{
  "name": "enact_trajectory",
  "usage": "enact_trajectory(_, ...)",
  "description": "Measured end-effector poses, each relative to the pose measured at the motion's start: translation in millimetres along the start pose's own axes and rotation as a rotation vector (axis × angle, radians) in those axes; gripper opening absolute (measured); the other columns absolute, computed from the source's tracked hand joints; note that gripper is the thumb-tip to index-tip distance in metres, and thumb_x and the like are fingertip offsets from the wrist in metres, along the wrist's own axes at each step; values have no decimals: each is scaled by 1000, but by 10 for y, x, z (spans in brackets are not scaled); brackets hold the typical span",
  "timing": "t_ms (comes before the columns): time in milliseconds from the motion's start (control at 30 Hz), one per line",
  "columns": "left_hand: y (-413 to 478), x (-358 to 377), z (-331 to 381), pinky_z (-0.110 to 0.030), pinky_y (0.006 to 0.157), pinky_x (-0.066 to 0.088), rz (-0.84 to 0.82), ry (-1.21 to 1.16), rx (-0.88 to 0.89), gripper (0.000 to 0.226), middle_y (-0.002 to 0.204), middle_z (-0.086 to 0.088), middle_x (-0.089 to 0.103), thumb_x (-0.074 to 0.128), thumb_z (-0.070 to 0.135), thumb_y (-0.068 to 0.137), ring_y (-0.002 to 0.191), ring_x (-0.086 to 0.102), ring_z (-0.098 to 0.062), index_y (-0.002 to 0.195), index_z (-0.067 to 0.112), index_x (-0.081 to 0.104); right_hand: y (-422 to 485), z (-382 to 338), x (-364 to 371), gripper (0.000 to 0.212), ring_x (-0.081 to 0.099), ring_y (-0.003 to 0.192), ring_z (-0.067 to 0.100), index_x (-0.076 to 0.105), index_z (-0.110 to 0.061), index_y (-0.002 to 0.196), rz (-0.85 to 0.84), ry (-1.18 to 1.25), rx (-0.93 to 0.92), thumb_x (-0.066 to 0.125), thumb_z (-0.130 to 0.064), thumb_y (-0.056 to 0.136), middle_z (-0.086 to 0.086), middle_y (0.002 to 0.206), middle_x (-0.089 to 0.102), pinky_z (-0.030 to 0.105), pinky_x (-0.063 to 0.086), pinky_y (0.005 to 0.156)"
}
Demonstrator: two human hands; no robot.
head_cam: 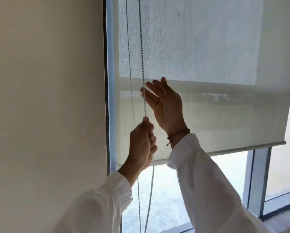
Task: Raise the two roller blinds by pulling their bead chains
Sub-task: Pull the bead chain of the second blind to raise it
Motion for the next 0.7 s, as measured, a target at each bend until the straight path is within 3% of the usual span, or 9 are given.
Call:
enact_trajectory(100, -141, -148, -208, -13, 30, 13, -14, -4, -69, 35, 36, 9, 35, 47, 47, 76, 28, 23, -2, 56, 18, 46, 104, -65, 170, 25, 65, 60, 16, 55, -1, 95, -14, -34, 95, 48, -26, 94, 9, 80, 66, 26, 58, 60)
enact_trajectory(133, -172, -174, -253, -14, 31, 12, -19, 3, -77, 36, 36, 9, 35, 47, 46, 77, 28, 22, -2, 55, 18, 46, 131, -55, 218, 26, 55, 46, 9, 56, -4, 87, 3, -105, 94, 48, -27, 94, 3, 63, 63, 20, 48, 44)
enact_trajectory(200, -200, -179, -300, -18, 34, 10, -19, 18, -87, 39, 35, 8, 34, 45, 41, 84, 28, 21, -2, 50, 22, 50, 150, -9, 300, 33, 32, 32, 3, 56, -10, 68, 86, -232, 8, 48, -29, 94, -8, 40, 43, 15, 25, 32)
enact_trajectory(333, -135, -229, -255, -22, 40, 11, -49, 128, -89, 40, 39, 9, 31, 45, 48, 77, 36, 22, -5, 45, 25, 55, 65, 19, 389, 43, 21, 33, 5, 44, -16, 53, 147, -267, -195, 47, -28, 94, -8, 38, 29, 13, 19, 34)
enact_trajectory(400, -73, -291, -197, -20, 43, 25, -73, 214, -100, 43, 47, 9, 39, 37, 55, 77, 46, 33, -8, 53, 28, 61, 17, -16, 370, 45, 20, 35, 6, 44, -18, 50, 155, -270, -256, 47, -27, 94, -5, 42, 27, 14, 19, 36)
enact_trajectory(467, 19, -338, -107, -29, 69, 44, -90, 269, -123, 50, 76, 7, 59, 22, 61, 81, 75, 53, -11, 78, 36, 64, -49, -26, 331, 47, 21, 34, 6, 44, -20, 48, 159, -260, -290, 47, -26, 95, -8, 40, 28, 14, 20, 36)
enact_trajectory(533, 124, -344, 47, -40, 94, 37, -122, 241, -121, 56, 115, 3, 57, 11, 61, 86, 110, 50, -16, 105, 34, 56, -133, 44, 281, 49, 23, 33, 4, 45, -23, 45, 169, -269, -298, 47, -28, 94, -13, 37, 30, 16, 22, 37)
enact_trajectory(600, 223, -306, 257, -44, 108, 30, -148, 208, -86, 66, 138, -6, 47, 9, 61, 88, 128, 41, -23, 127, 24, 47, -246, 181, 216, 49, 28, 34, 3, 47, -23, 45, 191, -348, -296, 47, -31, 93, -13, 35, 34, 22, 24, 42)
enact_trajectory(700, 329, -160, 550, -44, 112, 28, -176, 188, -13, 65, 135, -11, 52, 16, 55, 91, 130, 42, -27, 133, 12, 41, -445, 428, 77, 48, 32, 36, 2, 51, -26, 46, 211, -390, -263, 47, -24, 94, -13, 36, 42, 23, 25, 43)
Point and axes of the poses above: each hand's wrist, its own y-axis towards the middle knuckle, its own x-axis out of the palm, z = x × y, the point moved 1 cm from there along y, towards the middle knuckle
